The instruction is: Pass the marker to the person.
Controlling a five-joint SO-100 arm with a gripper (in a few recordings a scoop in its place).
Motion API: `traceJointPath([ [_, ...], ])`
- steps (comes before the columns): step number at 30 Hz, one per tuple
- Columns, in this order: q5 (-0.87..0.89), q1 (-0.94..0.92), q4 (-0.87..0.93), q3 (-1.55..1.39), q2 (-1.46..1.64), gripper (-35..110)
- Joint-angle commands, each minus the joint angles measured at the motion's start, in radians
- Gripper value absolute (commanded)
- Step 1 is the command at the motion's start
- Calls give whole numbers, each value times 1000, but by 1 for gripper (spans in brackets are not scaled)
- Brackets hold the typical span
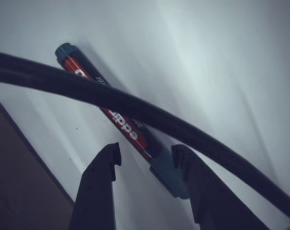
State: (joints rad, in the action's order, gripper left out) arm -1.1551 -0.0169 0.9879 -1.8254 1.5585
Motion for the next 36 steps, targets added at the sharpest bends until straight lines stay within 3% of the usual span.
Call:
traceJointPath([
  [1,15,11,-38,-18,84,25],
  [3,12,21,-20,-17,103,26],
  [10,-345,37,202,38,132,27],
  [18,-529,15,383,130,118,31],
  [36,-446,152,331,184,-54,29],
])
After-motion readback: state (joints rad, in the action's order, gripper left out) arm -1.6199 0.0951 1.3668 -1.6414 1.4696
